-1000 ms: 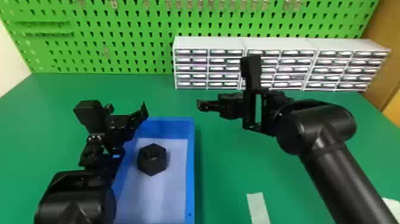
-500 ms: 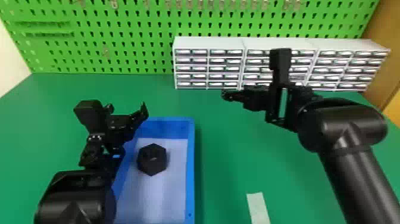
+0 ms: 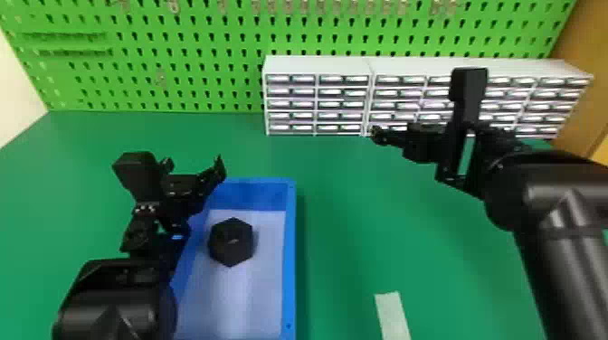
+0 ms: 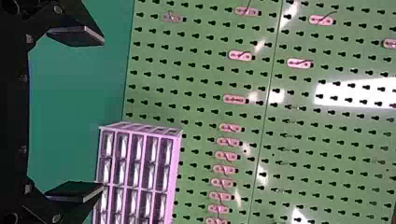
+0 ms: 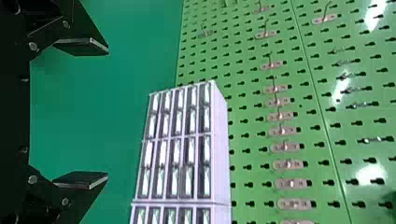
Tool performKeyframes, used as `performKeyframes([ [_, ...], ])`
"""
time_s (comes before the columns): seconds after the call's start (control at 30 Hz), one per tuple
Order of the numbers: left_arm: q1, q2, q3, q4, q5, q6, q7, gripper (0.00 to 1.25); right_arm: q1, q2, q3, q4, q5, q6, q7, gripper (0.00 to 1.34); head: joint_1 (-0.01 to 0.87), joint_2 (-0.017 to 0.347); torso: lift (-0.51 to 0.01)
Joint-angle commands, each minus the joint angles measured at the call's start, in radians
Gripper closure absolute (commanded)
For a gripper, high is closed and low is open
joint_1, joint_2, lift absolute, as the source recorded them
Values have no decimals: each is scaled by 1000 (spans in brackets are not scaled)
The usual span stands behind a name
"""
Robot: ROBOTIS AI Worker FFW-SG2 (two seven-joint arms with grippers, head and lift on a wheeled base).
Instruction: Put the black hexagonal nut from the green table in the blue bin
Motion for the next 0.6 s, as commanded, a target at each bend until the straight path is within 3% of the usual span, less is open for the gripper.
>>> performKeyframes([
  [0.0,-1,0,0,0,1,1,0,179,14,0,-38,-23,13,4,0,329,686,51,-97],
  [0.57,-1,0,0,0,1,1,0,179,94,-11,-200,-110,70,13,0,335,686,51,-97],
])
